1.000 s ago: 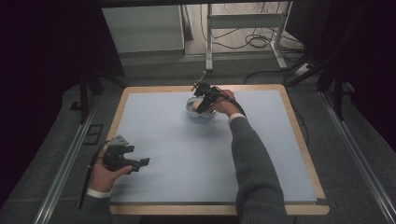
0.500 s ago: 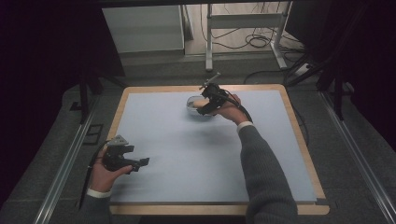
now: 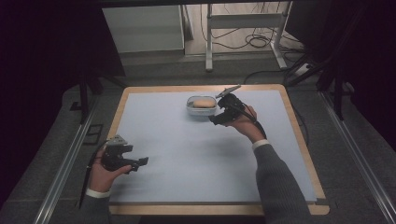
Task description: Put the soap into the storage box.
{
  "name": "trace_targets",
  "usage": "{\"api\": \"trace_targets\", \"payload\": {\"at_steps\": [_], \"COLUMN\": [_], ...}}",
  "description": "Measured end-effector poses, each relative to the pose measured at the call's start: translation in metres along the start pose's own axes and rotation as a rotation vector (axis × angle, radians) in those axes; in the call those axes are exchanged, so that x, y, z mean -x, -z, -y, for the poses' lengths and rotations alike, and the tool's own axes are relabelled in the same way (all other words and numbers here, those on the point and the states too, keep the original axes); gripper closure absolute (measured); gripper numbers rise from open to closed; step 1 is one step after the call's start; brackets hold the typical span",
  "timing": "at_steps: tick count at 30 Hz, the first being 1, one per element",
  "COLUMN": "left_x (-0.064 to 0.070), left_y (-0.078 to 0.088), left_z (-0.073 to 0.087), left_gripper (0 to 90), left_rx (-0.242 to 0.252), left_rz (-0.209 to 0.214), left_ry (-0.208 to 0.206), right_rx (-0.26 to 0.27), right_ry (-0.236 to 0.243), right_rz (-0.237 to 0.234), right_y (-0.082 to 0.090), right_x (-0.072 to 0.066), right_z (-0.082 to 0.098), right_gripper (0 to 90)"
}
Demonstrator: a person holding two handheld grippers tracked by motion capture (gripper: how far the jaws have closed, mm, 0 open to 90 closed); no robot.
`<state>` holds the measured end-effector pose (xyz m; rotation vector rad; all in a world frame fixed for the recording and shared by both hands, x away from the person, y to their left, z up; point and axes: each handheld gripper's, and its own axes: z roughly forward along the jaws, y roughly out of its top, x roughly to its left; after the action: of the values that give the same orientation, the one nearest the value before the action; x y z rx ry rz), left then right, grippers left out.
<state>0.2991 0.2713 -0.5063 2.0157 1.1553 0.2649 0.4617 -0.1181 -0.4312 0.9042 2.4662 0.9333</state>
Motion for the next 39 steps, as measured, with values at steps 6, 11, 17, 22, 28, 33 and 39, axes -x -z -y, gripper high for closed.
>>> {"api": "trace_targets", "payload": {"at_steps": [6, 11, 17, 22, 28, 33, 39], "left_x": [0.001, 0.002, 0.003, 0.004, 0.004, 0.004, 0.006], "left_y": [0.000, -0.001, -0.002, -0.003, -0.002, -0.002, -0.002], "left_z": [0.000, 0.000, 0.000, -0.001, -0.001, -0.001, -0.001], "left_gripper": [7.8, 7.8, 7.8, 7.6, 7.5, 7.5, 7.5], "left_rx": [0.000, -0.004, -0.007, -0.012, -0.013, -0.011, -0.011], "left_rz": [-0.002, -0.003, -0.003, -0.002, -0.002, -0.003, -0.005], "left_ry": [-0.004, -0.006, -0.009, -0.013, -0.015, -0.014, -0.019], "right_rx": [0.052, 0.078, 0.103, 0.110, 0.086, 0.095, 0.112], "right_ry": [-0.028, -0.049, -0.076, -0.101, -0.095, -0.112, -0.132], "right_rz": [0.012, 0.003, 0.018, 0.030, 0.045, 0.054, 0.064], "right_y": [0.020, 0.031, 0.043, 0.049, 0.056, 0.066, 0.071], "right_x": [-0.006, -0.012, -0.018, -0.022, -0.029, -0.034, -0.034], "right_z": [0.027, 0.052, 0.082, 0.109, 0.135, 0.154, 0.160], "right_gripper": [17.9, 17.9, 17.9, 17.8, 17.5, 17.6, 17.7]}}
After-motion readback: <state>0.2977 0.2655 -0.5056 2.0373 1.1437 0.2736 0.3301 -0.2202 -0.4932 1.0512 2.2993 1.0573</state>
